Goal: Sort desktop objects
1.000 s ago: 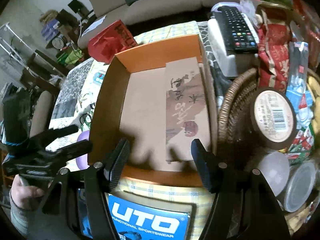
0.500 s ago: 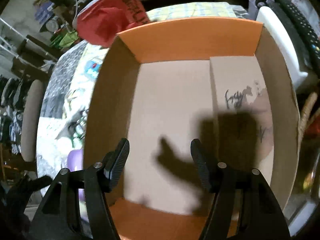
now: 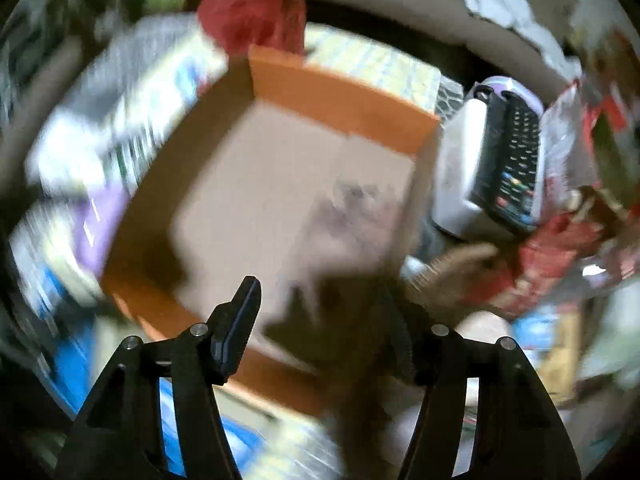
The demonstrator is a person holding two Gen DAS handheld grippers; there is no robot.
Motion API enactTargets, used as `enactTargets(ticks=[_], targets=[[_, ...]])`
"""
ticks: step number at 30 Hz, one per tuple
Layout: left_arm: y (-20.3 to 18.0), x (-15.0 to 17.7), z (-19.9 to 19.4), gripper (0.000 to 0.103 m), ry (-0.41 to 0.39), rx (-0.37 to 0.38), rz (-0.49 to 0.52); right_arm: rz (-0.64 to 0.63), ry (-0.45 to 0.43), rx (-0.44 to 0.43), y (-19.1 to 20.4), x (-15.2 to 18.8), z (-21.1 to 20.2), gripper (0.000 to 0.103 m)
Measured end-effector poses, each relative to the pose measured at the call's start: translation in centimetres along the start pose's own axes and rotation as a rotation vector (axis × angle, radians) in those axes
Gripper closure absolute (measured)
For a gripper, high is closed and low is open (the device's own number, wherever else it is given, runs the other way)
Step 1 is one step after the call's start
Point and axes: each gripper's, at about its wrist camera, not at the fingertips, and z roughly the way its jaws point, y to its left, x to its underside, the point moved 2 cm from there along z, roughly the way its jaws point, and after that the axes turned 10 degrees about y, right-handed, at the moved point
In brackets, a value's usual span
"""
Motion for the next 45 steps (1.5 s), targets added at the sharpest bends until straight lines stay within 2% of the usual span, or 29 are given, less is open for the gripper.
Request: enactTargets(ticks=[3,7,11,14,17,19,21,22,27,31,35,37,39,41,43,44,45], targets=[[-0.5,-0.2,0.4,0.0,0.003,-0.025,0.009,-0.103,0.093,0.114,1.4,0.5,1.5,0.045],[-0.3,0.1,1.1,0.0,0.015,-0.023,0.002,-0.284,0.17,0.233,4.3,0.1,4.1,0.044],[-0.1,0.6,1.9,0.0,0.034,-0.054,0.023,-0.415,0.267,0.229,5.5,0.0,6.9,0.044],[0.1,0.7,2.2,0.0,0.035,-0.055,0.022,-0.474,0.318,0.273,5.8,-0.4,8.4,0.043],[0.2,0.6,2.2,0.0,0.03,-0.039,0.023,-0.501,0.348,0.267,6.1,-0.9,9.3,0.031],[0.1,0.6,2.3,0.0,0.029,-0.033,0.029,-0.5,0.35,0.238,6.2,-1.2,9.4,0.03],[0.1,0.7,2.4,0.0,0.031,-0.033,0.031,-0.47,0.367,0.224,5.7,-1.6,9.7,0.023],[0.2,0.7,2.6,0.0,0.033,-0.029,0.028,-0.457,0.373,0.222,5.5,-1.7,9.8,0.023],[0.1,0.9,3.2,0.0,0.046,-0.001,0.024,-0.395,0.302,0.251,4.0,-2.7,9.1,0.023],[0.0,1.0,3.3,0.0,0.049,0.005,0.017,-0.382,0.282,0.219,3.5,-2.7,8.9,0.023],[0.1,0.9,3.5,0.0,0.061,0.011,0.01,-0.362,0.252,0.288,2.7,-2.3,8.1,0.023],[0.0,0.8,3.5,0.0,0.065,0.006,0.014,-0.323,0.247,0.252,1.5,-1.8,7.4,0.023],[-0.1,0.6,3.4,0.0,0.063,0.004,0.013,-0.272,0.205,0.24,0.2,-1.1,6.2,0.023],[0.0,-0.1,3.0,0.0,0.05,0.026,-0.015,-0.218,0.145,0.172,-0.7,-0.6,4.5,0.023],[-0.2,-1.5,2.8,0.0,0.041,0.04,-0.051,-0.133,0.044,0.052,-1.5,-0.7,1.6,0.023],[-0.5,-2.3,2.9,0.0,0.033,0.071,-0.055,-0.092,0.002,-0.015,-1.8,-0.6,0.3,0.023],[-0.7,-3.1,3.1,0.0,0.04,0.136,-0.064,-0.036,-0.052,-0.099,-2.3,0.0,-1.2,0.023]])
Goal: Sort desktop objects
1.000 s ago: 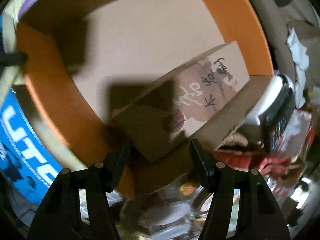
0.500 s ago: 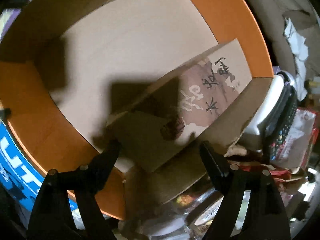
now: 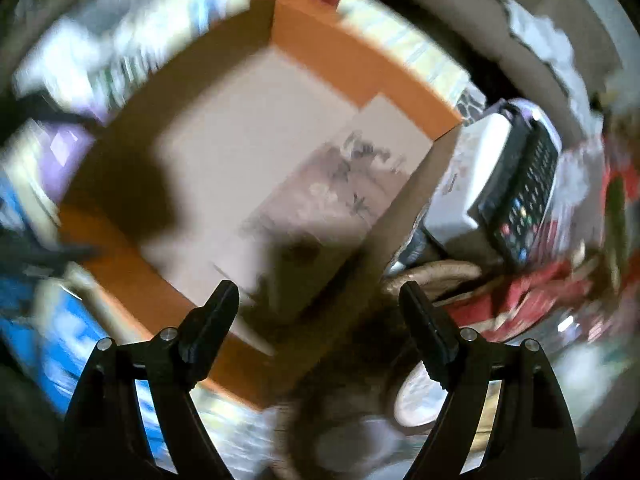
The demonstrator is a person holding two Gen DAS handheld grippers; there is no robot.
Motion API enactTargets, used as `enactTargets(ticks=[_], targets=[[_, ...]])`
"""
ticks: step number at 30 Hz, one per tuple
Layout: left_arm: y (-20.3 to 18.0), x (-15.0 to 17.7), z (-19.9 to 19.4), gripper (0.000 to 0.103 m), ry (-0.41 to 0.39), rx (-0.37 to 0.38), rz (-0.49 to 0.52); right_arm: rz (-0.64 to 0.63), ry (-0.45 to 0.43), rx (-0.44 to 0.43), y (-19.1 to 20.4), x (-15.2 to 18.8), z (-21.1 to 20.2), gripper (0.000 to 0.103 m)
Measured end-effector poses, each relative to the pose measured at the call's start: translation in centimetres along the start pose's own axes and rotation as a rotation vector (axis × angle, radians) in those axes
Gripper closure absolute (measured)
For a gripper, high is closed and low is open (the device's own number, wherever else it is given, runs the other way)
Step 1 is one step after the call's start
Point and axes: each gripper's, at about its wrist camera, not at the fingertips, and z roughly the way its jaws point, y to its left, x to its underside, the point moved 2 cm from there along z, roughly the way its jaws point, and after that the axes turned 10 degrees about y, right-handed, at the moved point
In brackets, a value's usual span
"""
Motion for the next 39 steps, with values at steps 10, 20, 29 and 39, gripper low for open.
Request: enactTargets(ticks=[10,20,29,39], targets=[[-3.1,-4.2,5.1,0.003,0.051,0.056,-0.051,0.415,-0.278,-0.456,-5.8,4.0,-3.1,0.038],[-3.5,-6.8,9.9,0.004,0.099,0.276,-0.189,0.444,-0.279,-0.447,-6.1,7.4,-2.9,0.038],[-4.2,-7.9,9.4,0.003,0.09,0.383,-0.221,0.47,-0.276,-0.464,-5.5,8.1,-2.3,0.038],[1.3,-4.3,-1.1,0.0,-0.028,0.066,-0.175,0.437,-0.265,-0.386,-1.6,6.4,-1.7,0.038]])
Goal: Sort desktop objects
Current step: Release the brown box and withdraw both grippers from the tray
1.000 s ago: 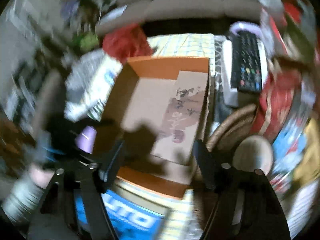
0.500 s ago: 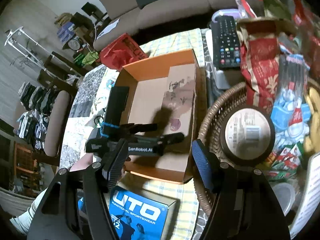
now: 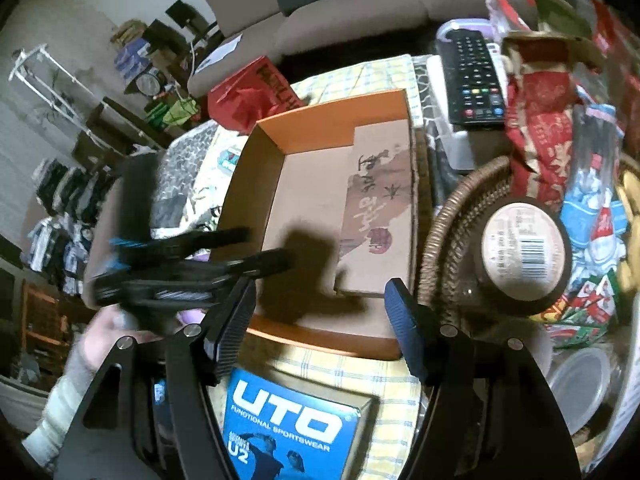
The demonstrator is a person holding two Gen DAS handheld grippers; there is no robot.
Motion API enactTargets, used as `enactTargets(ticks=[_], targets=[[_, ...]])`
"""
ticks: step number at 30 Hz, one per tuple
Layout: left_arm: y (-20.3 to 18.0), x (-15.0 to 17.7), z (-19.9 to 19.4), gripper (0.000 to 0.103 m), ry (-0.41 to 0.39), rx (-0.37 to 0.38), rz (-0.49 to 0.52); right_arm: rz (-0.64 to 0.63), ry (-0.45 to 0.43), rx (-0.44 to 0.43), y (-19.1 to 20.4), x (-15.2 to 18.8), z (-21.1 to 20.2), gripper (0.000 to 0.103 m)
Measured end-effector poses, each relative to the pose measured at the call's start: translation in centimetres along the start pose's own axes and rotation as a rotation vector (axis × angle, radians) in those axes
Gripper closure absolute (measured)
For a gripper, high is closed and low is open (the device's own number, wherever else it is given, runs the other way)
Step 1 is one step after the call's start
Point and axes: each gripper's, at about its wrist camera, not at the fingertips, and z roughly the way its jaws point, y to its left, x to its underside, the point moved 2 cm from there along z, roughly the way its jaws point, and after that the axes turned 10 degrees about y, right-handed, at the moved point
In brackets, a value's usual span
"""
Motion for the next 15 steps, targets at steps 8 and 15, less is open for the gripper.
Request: enactTargets(ticks=[8,15], targets=[[3.4,5.0,-5.3,0.0,-0.035,-0.089,-0.02,0.003,0.0,0.07,2.7,1.0,2.8,0.038],[3.8,8.8,-7.3,0.0,-0.057,-0.117,-0.032,-0.012,-0.026,0.138,5.4,3.1,3.4,0.038]])
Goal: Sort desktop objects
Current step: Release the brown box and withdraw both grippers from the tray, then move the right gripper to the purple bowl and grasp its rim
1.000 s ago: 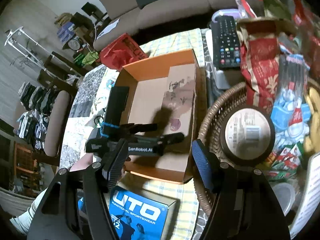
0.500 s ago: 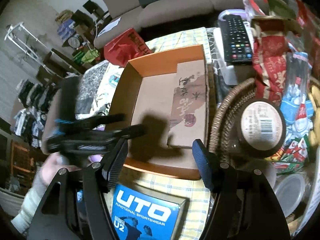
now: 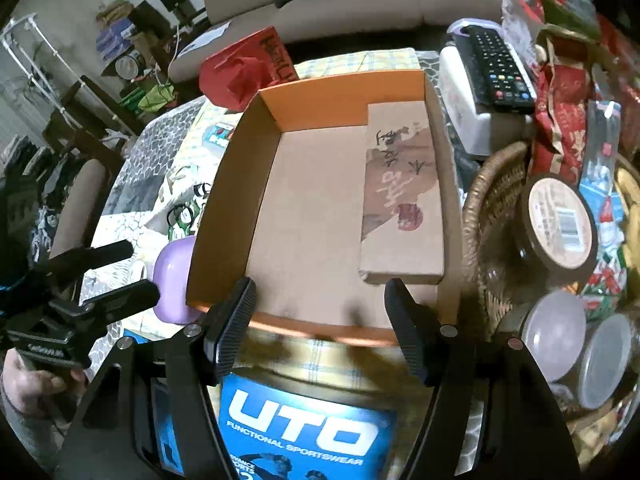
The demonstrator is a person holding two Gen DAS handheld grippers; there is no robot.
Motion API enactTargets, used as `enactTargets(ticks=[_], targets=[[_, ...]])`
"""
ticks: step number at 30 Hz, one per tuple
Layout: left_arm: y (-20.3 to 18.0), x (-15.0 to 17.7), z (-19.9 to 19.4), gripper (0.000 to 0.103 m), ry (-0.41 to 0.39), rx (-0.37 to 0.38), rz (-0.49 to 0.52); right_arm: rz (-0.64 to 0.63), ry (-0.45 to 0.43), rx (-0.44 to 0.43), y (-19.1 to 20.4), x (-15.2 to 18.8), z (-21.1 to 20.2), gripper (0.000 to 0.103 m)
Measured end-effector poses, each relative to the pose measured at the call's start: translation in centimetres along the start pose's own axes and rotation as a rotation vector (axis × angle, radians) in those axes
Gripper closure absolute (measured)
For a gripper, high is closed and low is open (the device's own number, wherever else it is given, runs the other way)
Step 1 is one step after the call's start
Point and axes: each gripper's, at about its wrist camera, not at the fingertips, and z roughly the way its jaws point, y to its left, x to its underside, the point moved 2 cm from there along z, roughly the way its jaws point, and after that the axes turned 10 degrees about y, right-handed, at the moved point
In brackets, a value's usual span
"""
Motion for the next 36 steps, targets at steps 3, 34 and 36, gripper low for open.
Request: enactTargets(ticks=[3,34,36], targets=[[0.2,1.5,-1.3,0.0,-0.022,-0.012,0.002,-0.003,-0.021,0.008,1.1,0.9,-0.5,0.038],[18.0,11.1,-1.6,0.0,-0.087,-0.097,-0.139,-0.143,-0.071,-0.141,13.6,3.3,2.3,0.029],[18.1,11.1,-0.6,0.0,-0.079,-0.083,-0.134,-0.133,-0.04,-0.224,14.2,4.0,3.6,0.039]])
